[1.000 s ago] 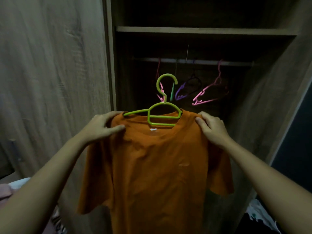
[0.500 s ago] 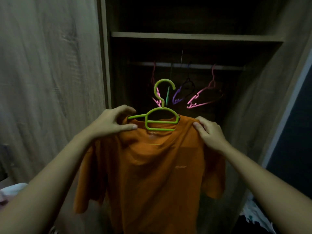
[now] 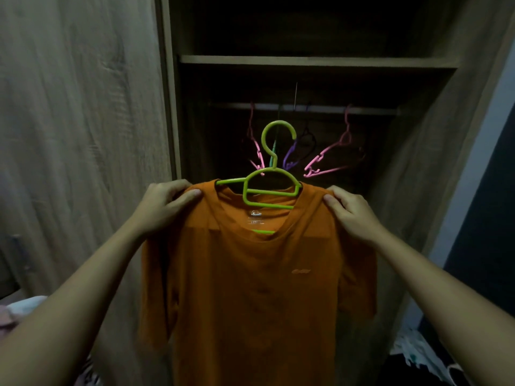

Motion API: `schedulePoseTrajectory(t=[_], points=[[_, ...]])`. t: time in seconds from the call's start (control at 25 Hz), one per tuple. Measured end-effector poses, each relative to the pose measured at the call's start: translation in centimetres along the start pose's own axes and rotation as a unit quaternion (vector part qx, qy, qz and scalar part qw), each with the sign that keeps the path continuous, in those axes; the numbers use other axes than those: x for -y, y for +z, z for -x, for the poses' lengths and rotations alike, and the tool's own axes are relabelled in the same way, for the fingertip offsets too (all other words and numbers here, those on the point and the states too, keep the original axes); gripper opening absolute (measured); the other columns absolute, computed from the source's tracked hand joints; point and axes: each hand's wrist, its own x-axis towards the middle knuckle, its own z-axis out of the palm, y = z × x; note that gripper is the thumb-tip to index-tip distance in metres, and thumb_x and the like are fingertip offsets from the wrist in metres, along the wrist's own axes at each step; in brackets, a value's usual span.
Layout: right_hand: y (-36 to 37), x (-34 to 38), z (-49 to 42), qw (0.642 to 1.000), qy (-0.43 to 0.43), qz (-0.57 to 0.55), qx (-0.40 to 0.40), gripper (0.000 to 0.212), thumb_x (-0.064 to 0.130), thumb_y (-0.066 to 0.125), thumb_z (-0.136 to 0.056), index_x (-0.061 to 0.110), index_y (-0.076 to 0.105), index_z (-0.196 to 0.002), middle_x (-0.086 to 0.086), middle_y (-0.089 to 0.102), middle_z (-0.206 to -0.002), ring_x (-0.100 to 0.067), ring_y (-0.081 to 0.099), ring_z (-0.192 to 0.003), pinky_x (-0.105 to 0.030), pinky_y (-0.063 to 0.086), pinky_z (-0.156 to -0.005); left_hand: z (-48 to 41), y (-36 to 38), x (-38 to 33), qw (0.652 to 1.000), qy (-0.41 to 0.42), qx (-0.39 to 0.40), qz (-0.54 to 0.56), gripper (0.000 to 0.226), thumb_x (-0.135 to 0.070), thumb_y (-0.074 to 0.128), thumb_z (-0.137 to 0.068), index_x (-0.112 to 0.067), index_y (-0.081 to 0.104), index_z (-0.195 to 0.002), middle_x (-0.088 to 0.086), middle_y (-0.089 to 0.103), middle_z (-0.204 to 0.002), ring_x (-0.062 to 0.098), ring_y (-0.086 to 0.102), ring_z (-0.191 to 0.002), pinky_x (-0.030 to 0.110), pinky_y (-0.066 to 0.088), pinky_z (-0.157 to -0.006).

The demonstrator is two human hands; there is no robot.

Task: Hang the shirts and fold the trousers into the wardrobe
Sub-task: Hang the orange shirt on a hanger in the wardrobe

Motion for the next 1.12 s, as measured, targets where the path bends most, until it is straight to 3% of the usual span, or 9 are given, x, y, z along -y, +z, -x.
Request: schedulePoseTrajectory(t=[0.28,0.4,0.52,0.6,0.72,0.84,0.92,1.0,1.12], points=[[-1.4,-2.2,2.9,0.999,0.043,-0.033,0.004,0.043,0.066,0.026,-0.088,0.033,0.053,-0.095,-0.002,0.062,-0.076,-0.011,0.061,-0.064,-0.029,0.049,-0.061,1.5,-1.0,-0.3,0.994,-0.039,-0.101,-0.032,0.018,-0.030,0.052,-0.092,-0.020,0.061,-0.080,0.002,0.060,-0.074,0.009,0.057,-0.064,0.012,0.043,-0.053],[-1.4,-2.7,4.0,0.996,0.084,-0.039,0.013,0.039,0.055,0.038,-0.087,0.027,0.048,-0.112,0.008,0.061,-0.090,-0.007,0.062,-0.077,-0.024,0.049,-0.068,2.3,-1.7,-0.1,0.992,-0.062,-0.105,-0.017,0.017,-0.035,0.052,-0.091,-0.025,0.061,-0.080,0.004,0.061,-0.077,0.011,0.058,-0.066,0.024,0.047,-0.058],[-1.1,-3.5,5.2,0.986,0.136,-0.087,0.042,0.019,0.042,0.047,-0.090,0.028,0.055,-0.100,0.005,0.062,-0.094,-0.011,0.062,-0.085,-0.032,0.050,-0.077,3.0,-2.2,0.6,0.989,-0.092,-0.119,-0.007,0.024,-0.035,0.053,-0.091,-0.018,0.065,-0.080,0.009,0.063,-0.077,0.023,0.061,-0.072,0.035,0.048,-0.058],[-0.7,-3.7,5.8,0.973,0.167,-0.158,0.012,0.016,0.033,0.044,-0.096,0.025,0.056,-0.095,0.000,0.063,-0.095,-0.014,0.061,-0.085,-0.034,0.047,-0.079,3.6,-2.5,0.5,0.985,-0.111,-0.134,0.001,0.023,-0.032,0.055,-0.092,-0.017,0.065,-0.079,0.005,0.064,-0.074,0.019,0.062,-0.071,0.030,0.048,-0.054],[-1.3,-4.1,5.5,0.922,0.276,-0.261,-0.082,0.039,0.040,0.035,-0.099,0.015,0.056,-0.118,-0.008,0.060,-0.109,-0.023,0.057,-0.100,-0.039,0.044,-0.095,4.2,-2.1,-1.0,0.984,-0.126,-0.126,0.022,0.023,-0.026,0.055,-0.092,-0.030,0.061,-0.070,-0.012,0.061,-0.064,-0.007,0.059,-0.062,0.014,0.042,-0.053],[-2.0,-3.9,4.6,0.887,0.373,-0.254,-0.096,0.049,0.046,0.025,-0.099,0.014,0.062,-0.099,-0.009,0.061,-0.090,-0.026,0.057,-0.094,-0.038,0.046,-0.092,4.7,-1.6,-2.0,0.983,-0.131,-0.114,0.054,0.025,-0.029,0.056,-0.090,-0.037,0.068,-0.070,-0.017,0.065,-0.066,-0.008,0.058,-0.061,0.008,0.043,-0.053],[-2.1,-2.7,3.9,0.928,0.312,-0.178,-0.099,0.047,0.041,0.023,-0.101,0.014,0.061,-0.109,-0.006,0.060,-0.098,-0.021,0.054,-0.096,-0.031,0.044,-0.082,5.0,-0.9,-2.5,0.981,-0.139,-0.120,0.061,0.023,-0.030,0.056,-0.091,-0.037,0.069,-0.073,-0.018,0.066,-0.071,-0.004,0.060,-0.066,0.010,0.045,-0.056],[-2.4,-1.2,3.3,0.961,0.221,-0.162,-0.043,0.046,0.050,0.025,-0.098,0.024,0.050,-0.127,0.003,0.054,-0.115,-0.014,0.051,-0.105,-0.034,0.041,-0.090,5.2,-0.1,-3.3,0.981,-0.143,-0.122,0.049,0.016,-0.029,0.054,-0.092,-0.035,0.063,-0.079,-0.012,0.065,-0.075,0.003,0.061,-0.072,0.017,0.044,-0.060],[-2.0,-0.6,1.9,0.978,0.158,-0.135,0.025,0.036,0.047,0.032,-0.097,0.025,0.057,-0.109,0.003,0.061,-0.102,-0.018,0.059,-0.100,-0.037,0.046,-0.089,5.6,0.7,-4.1,0.982,-0.142,-0.120,0.031,0.013,-0.030,0.054,-0.092,-0.031,0.061,-0.082,-0.006,0.063,-0.082,0.008,0.061,-0.076,0.017,0.043,-0.060]])
